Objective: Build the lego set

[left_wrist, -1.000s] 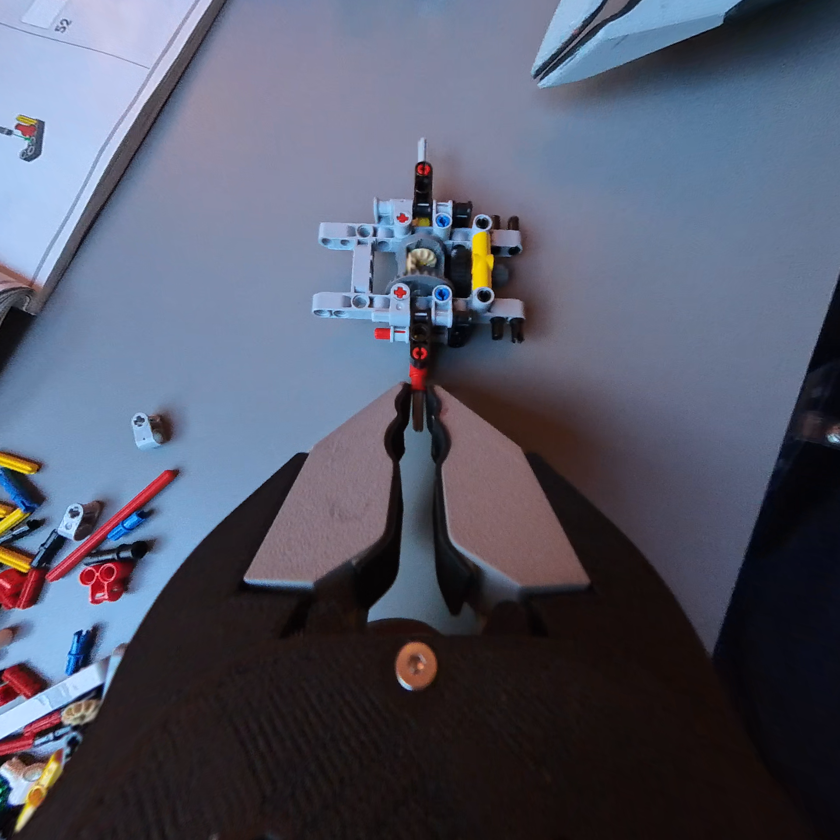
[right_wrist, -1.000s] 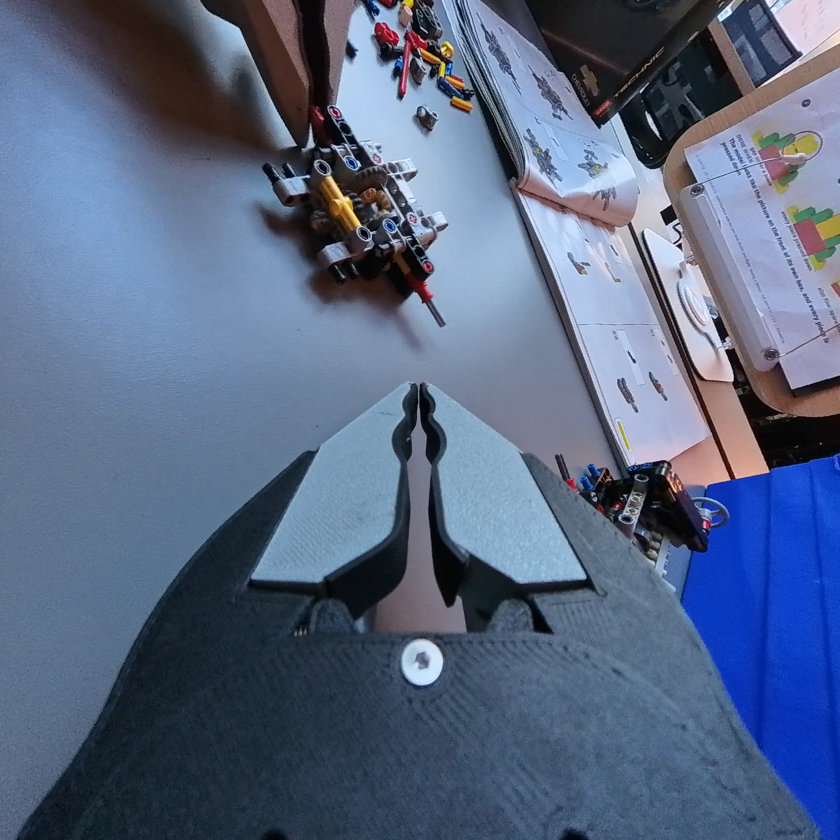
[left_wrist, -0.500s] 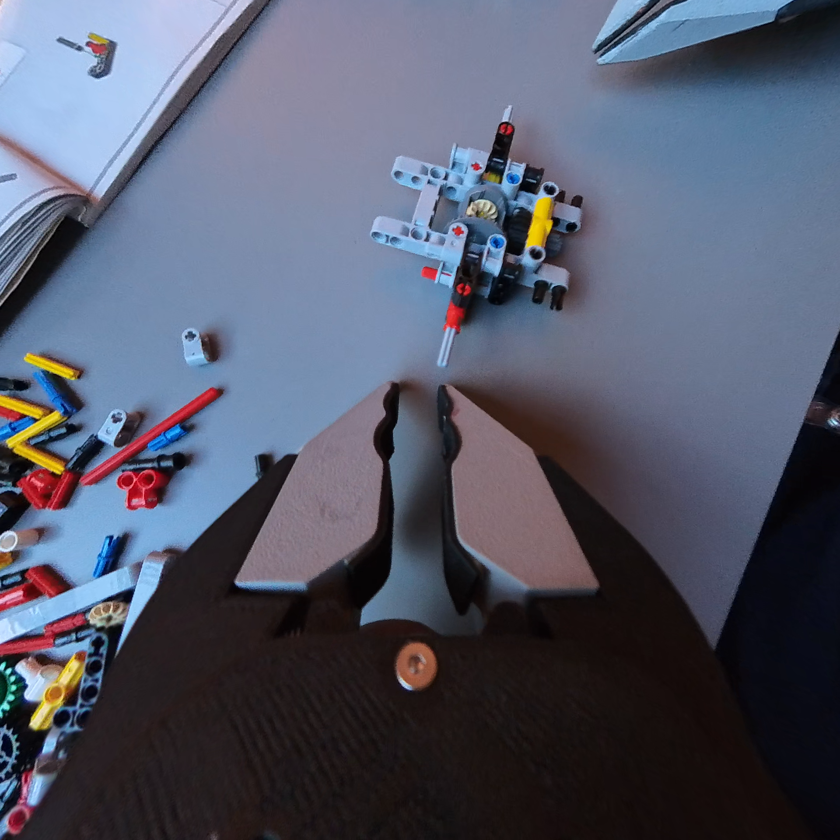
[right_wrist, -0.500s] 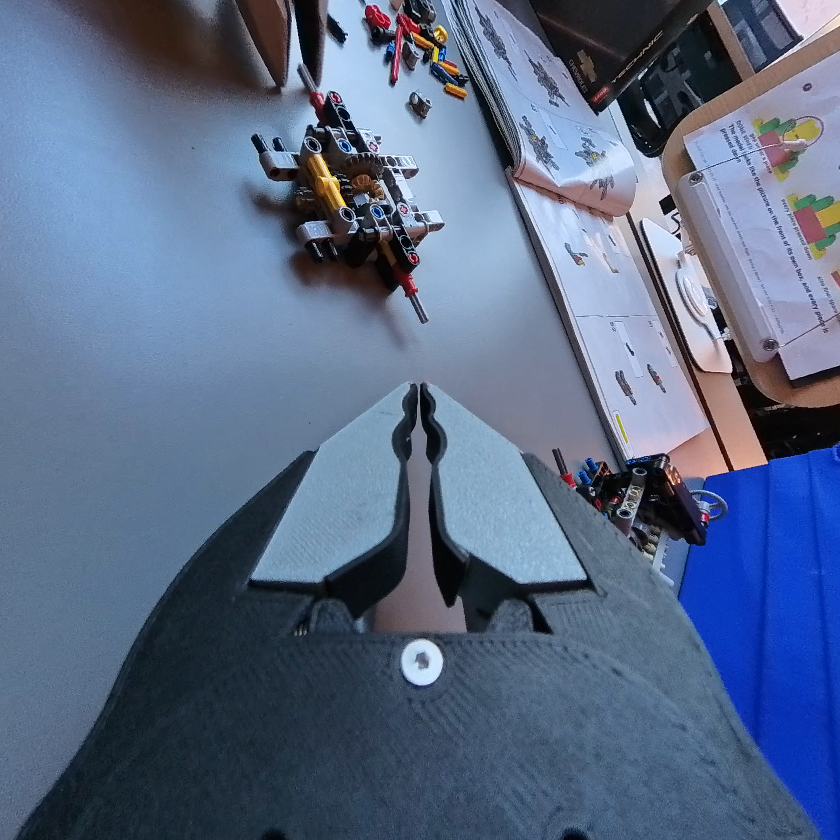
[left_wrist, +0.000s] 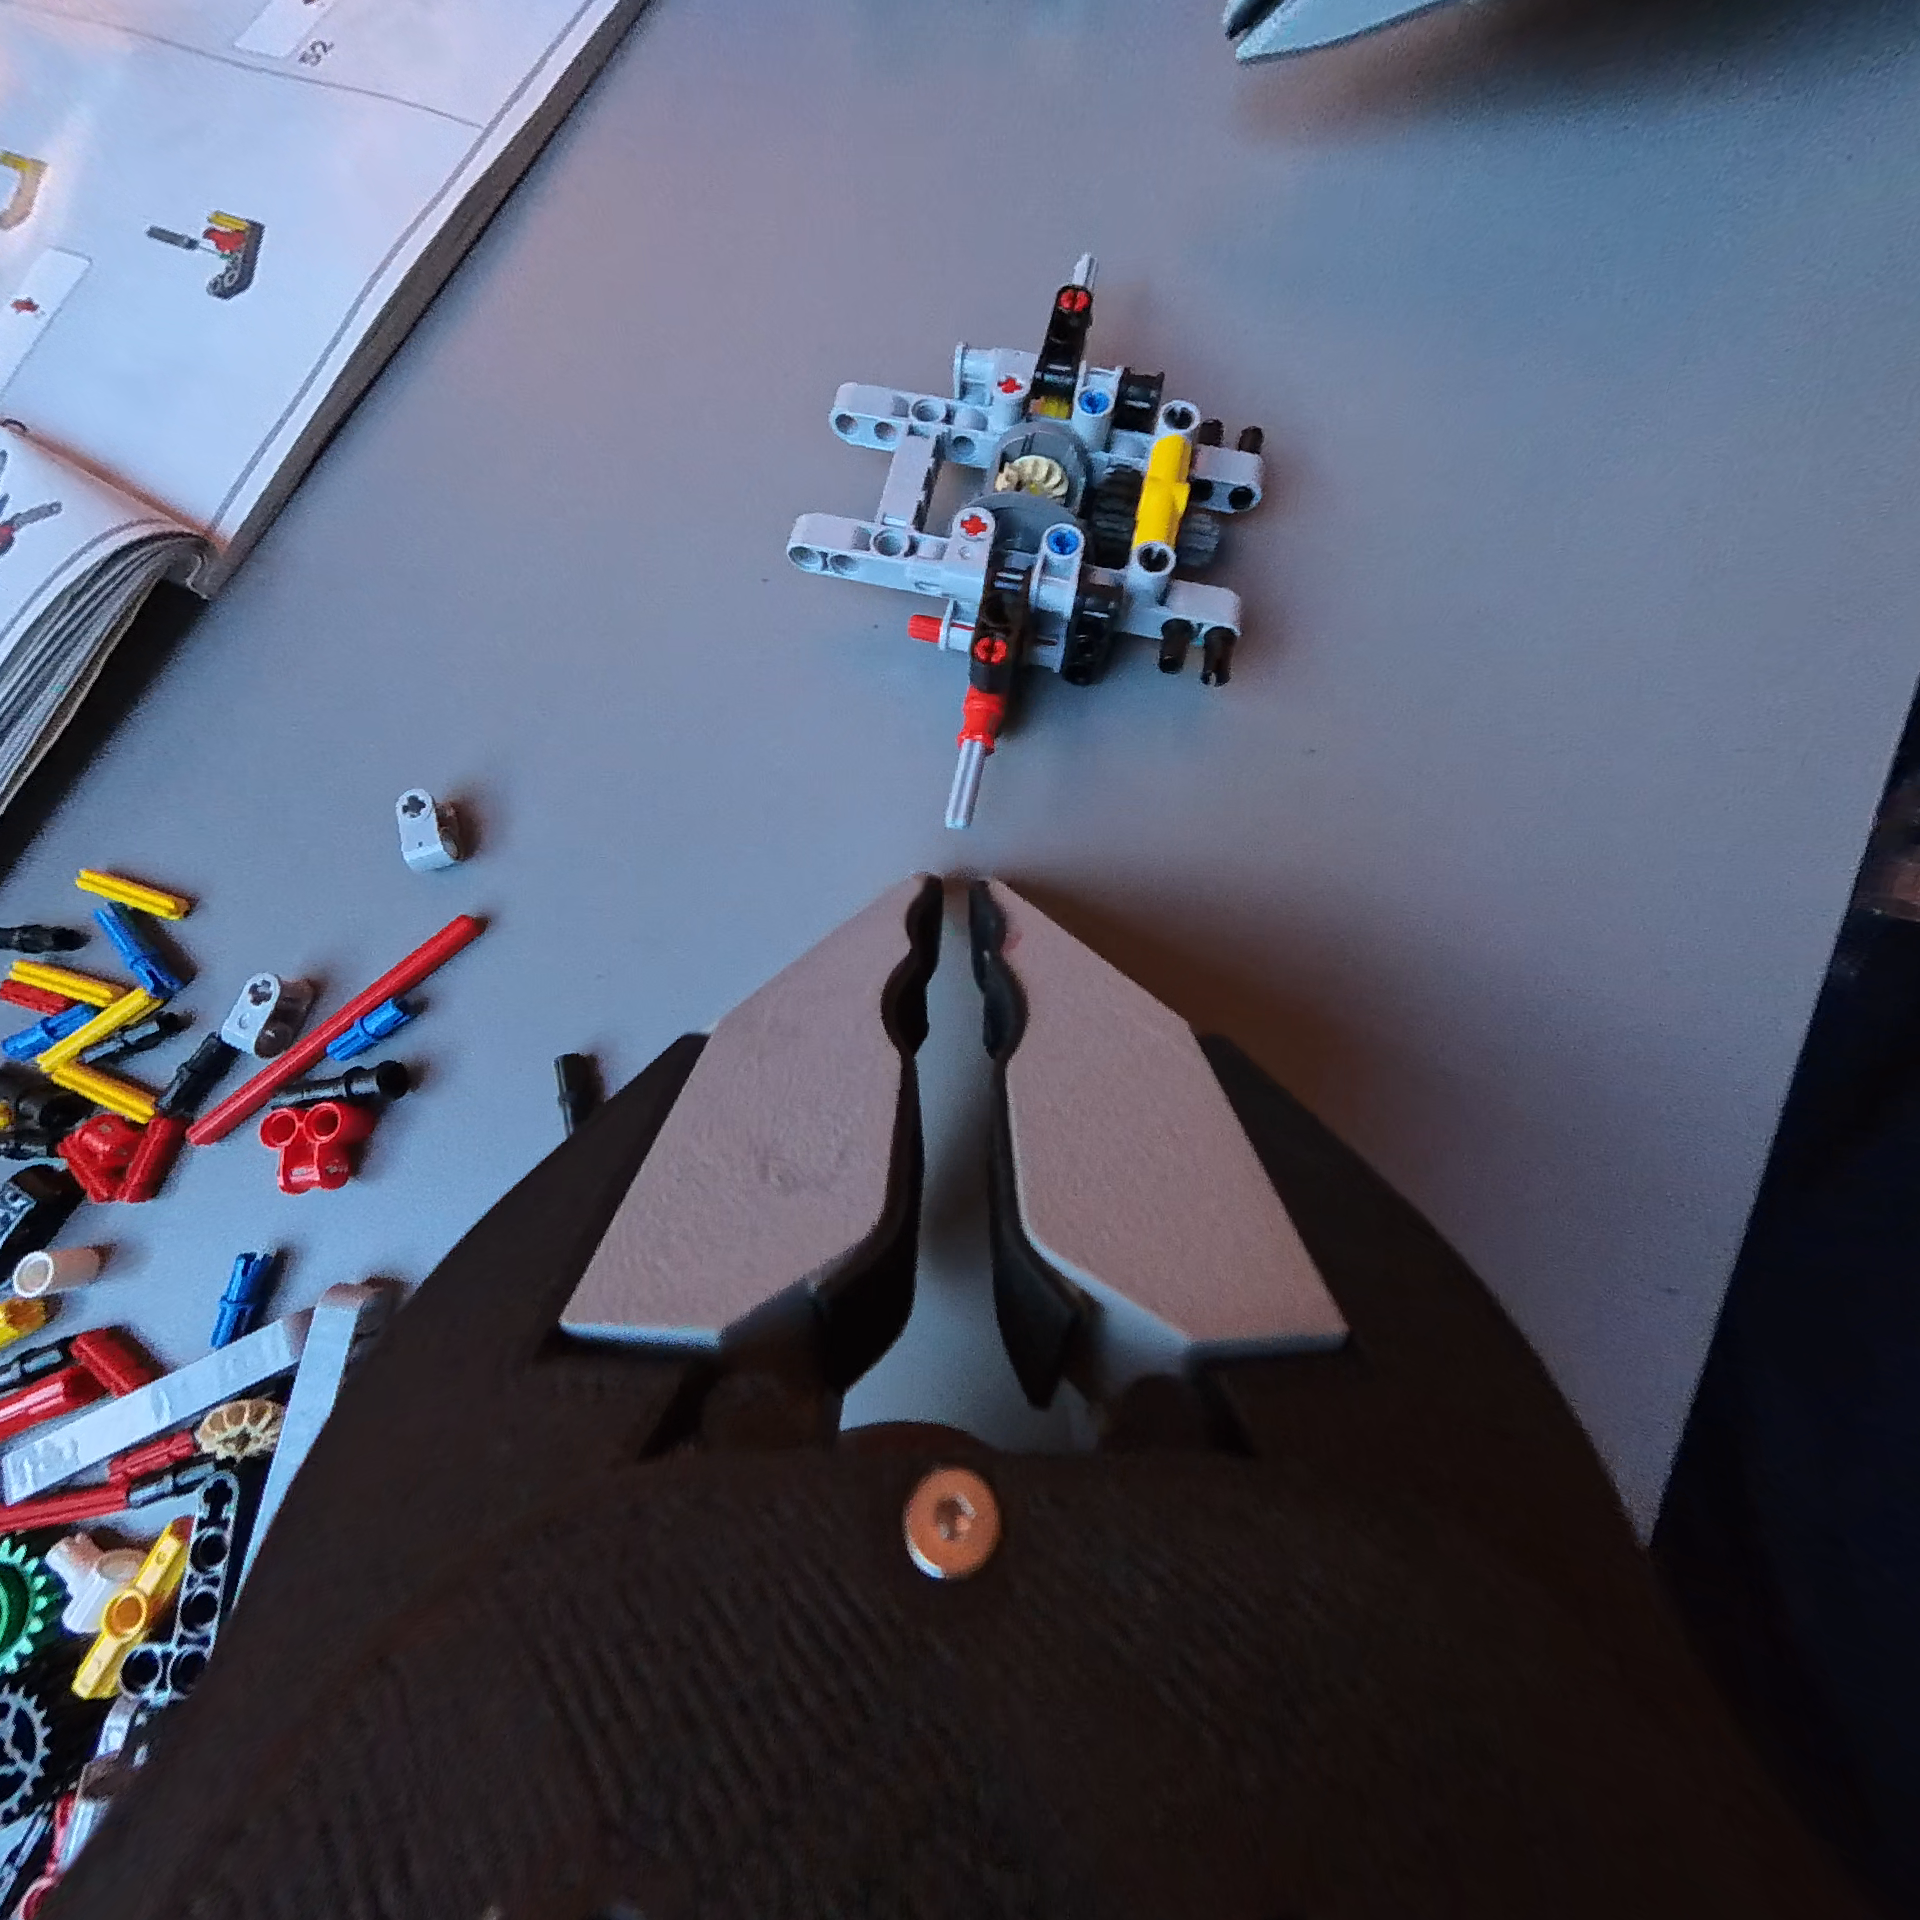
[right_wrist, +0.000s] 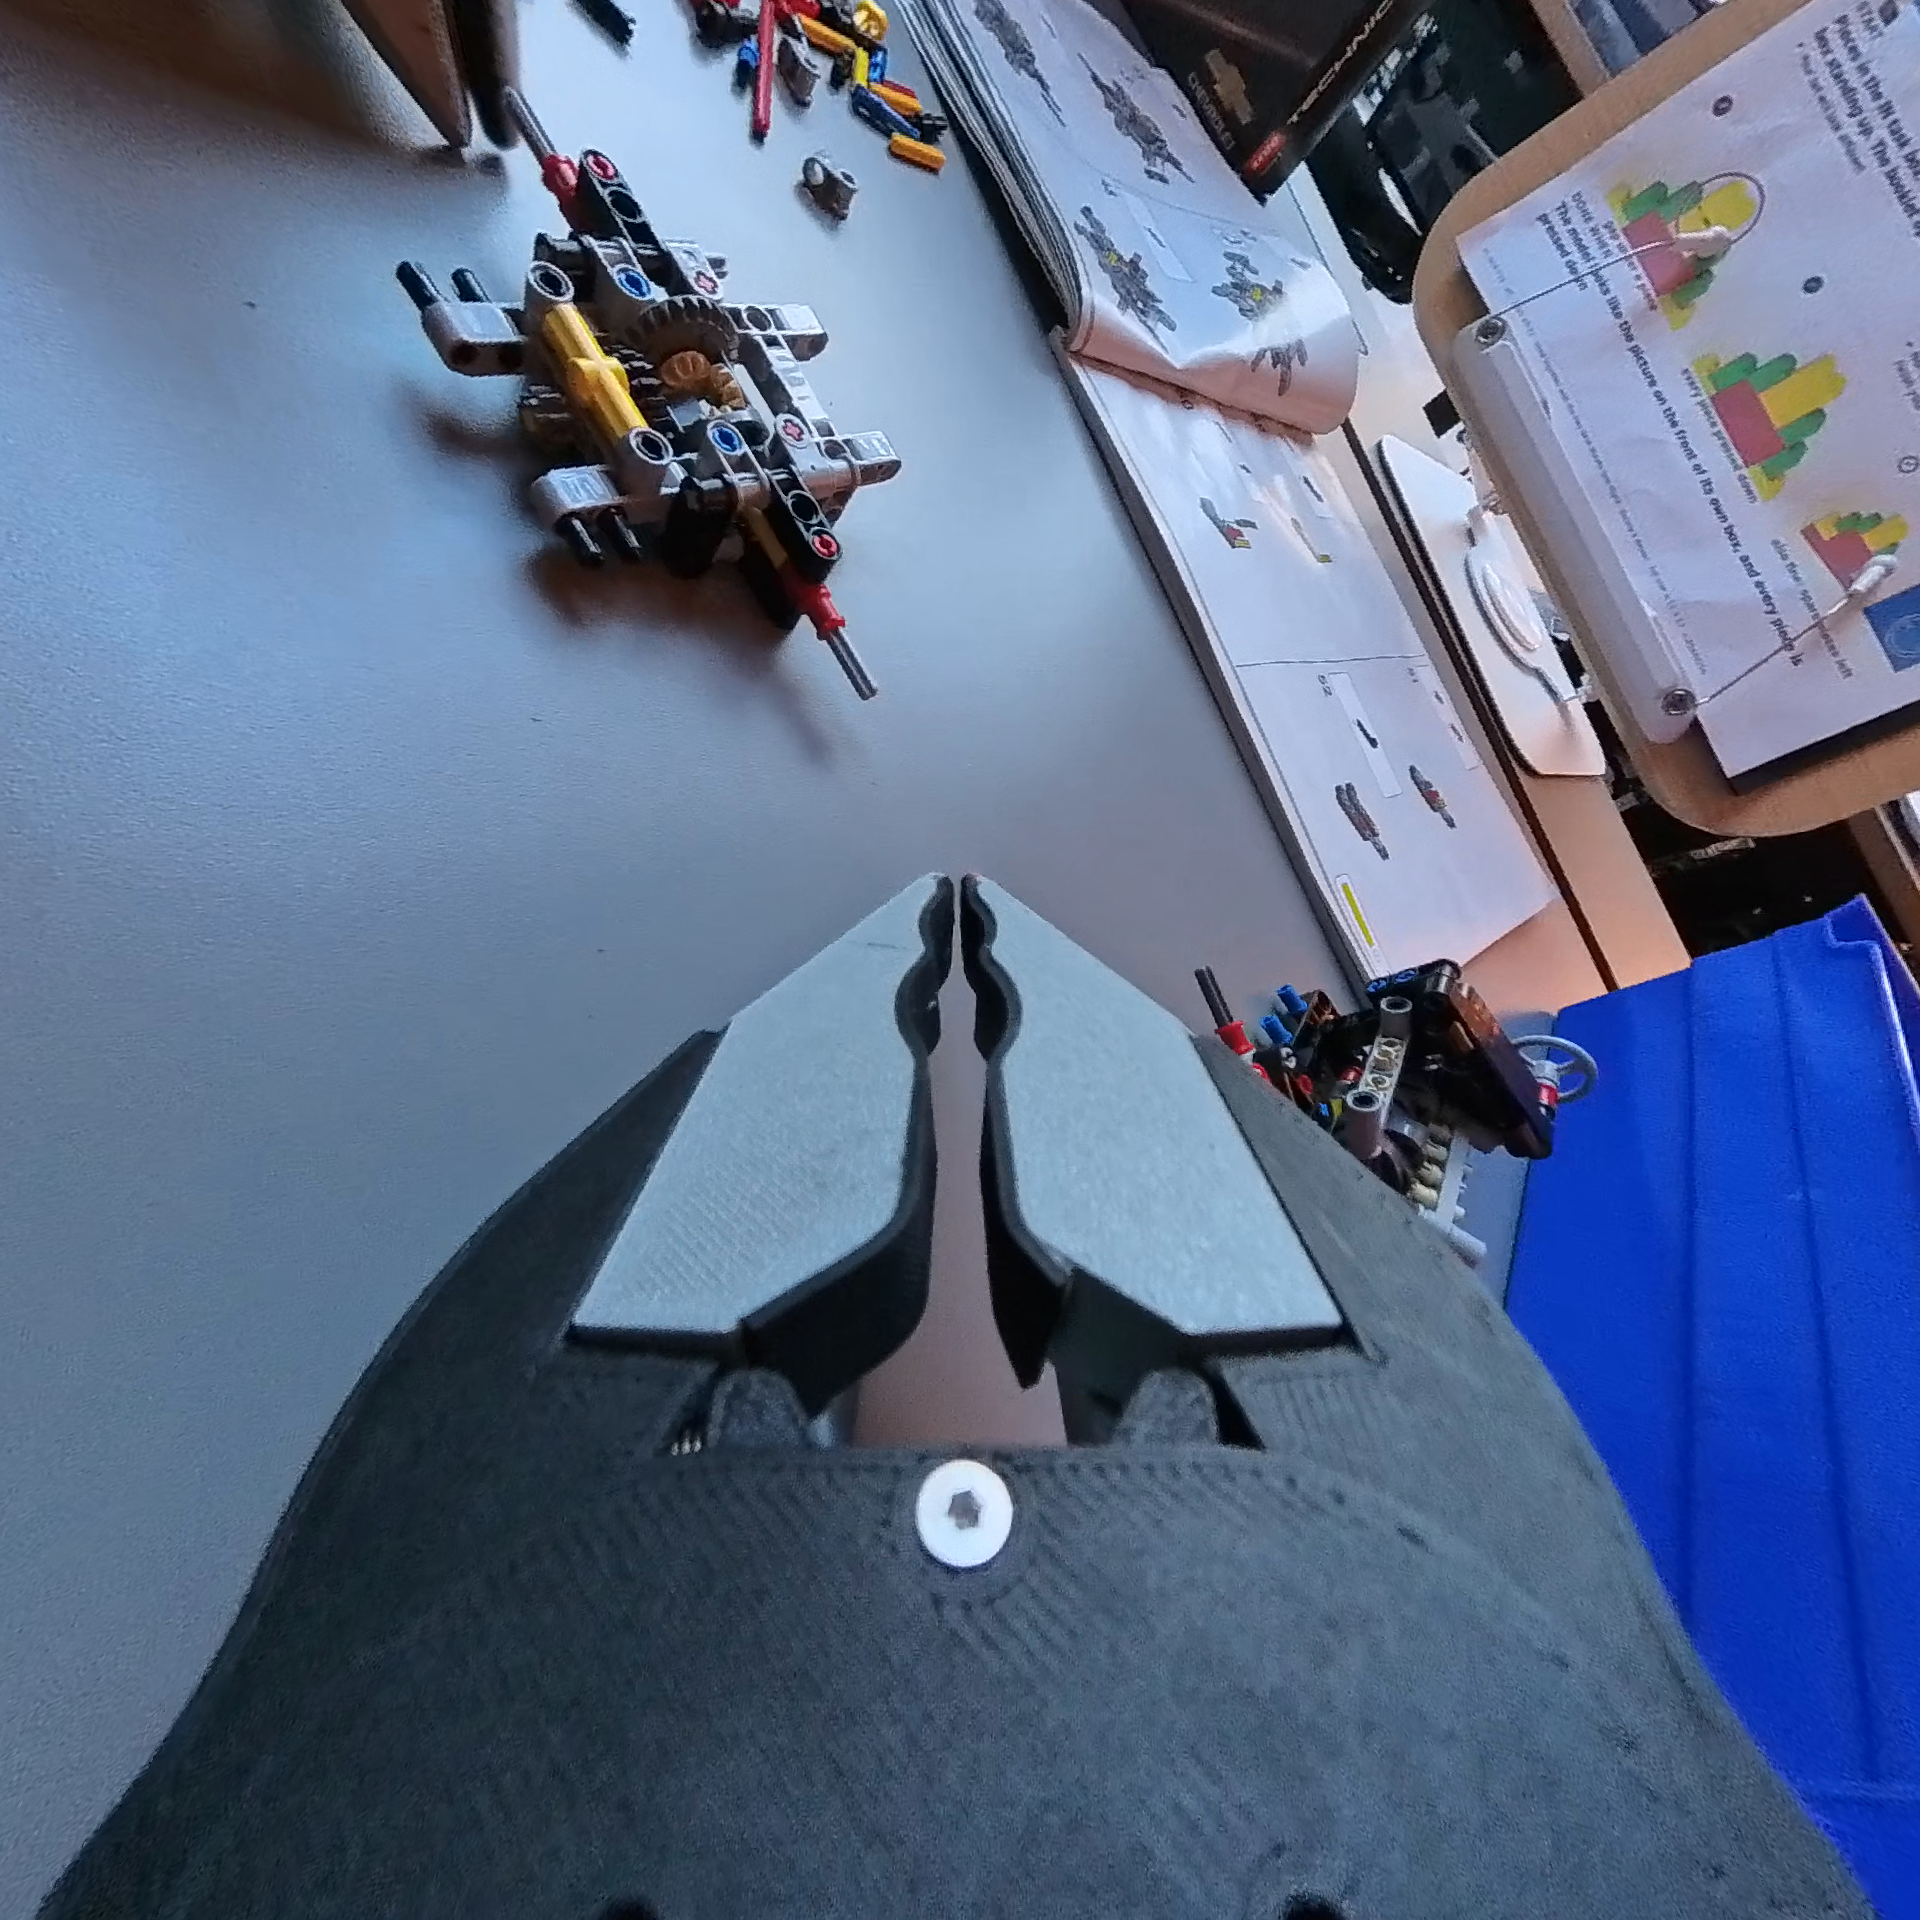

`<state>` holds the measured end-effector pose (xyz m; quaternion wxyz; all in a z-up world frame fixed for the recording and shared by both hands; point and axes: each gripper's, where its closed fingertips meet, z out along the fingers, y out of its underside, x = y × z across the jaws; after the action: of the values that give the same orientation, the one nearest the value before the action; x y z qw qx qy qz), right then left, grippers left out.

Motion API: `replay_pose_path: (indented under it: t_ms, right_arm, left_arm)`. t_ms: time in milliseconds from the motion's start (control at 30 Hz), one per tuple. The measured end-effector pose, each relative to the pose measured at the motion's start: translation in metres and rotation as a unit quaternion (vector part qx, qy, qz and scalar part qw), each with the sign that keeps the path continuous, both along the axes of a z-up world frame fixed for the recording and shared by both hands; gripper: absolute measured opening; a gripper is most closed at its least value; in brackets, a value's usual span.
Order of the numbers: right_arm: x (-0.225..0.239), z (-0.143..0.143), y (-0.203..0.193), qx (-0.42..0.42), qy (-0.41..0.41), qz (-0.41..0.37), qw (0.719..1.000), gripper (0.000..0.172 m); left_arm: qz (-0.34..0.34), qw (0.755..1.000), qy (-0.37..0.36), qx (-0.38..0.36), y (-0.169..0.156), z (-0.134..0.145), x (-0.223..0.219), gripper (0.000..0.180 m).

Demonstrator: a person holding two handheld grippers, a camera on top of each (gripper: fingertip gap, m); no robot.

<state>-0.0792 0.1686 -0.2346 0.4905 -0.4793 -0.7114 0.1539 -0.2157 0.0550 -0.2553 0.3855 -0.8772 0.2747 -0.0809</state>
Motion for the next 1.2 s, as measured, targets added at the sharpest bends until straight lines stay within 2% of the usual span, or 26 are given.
replay_pose_path:
  t_ms: [367,667,767,833,933,1033,1200]
  right_arm:
    - [0.002,0.004,0.01,-0.005,0.014,-0.021,1.0,0.0]
    - [-0.006,-0.014,-0.001,0.05,-0.043,0.0,0.998,0.0]
    - [-0.011,-0.016,-0.006,0.041,-0.049,0.006,0.998,0.002]
    - [-0.014,-0.019,-0.01,0.004,-0.063,0.013,0.998,0.0]
    - [-0.024,-0.018,-0.01,-0.06,-0.065,0.029,0.996,0.016]
    - [-0.034,-0.014,-0.002,-0.071,-0.056,0.037,0.995,0.031]
    - [-0.048,-0.011,-0.013,-0.135,-0.059,0.103,0.984,0.046]
  left_arm:
    - [-0.011,1.0,0.002,0.001,-0.001,0.0,0.002,0.0]
    - [-0.017,0.999,0.033,0.022,-0.003,0.0,0.004,0.0]
    - [-0.017,0.998,0.055,0.036,-0.005,0.0,0.003,0.0]
    - [-0.018,0.997,0.064,0.041,-0.006,0.0,0.003,0.0]
    - [-0.023,0.997,0.057,0.037,-0.007,0.0,0.005,0.0]
    - [-0.034,0.999,0.027,0.019,-0.009,0.0,0.008,0.0]
    - [-0.042,0.999,0.005,0.006,-0.006,0.0,0.014,0.007]
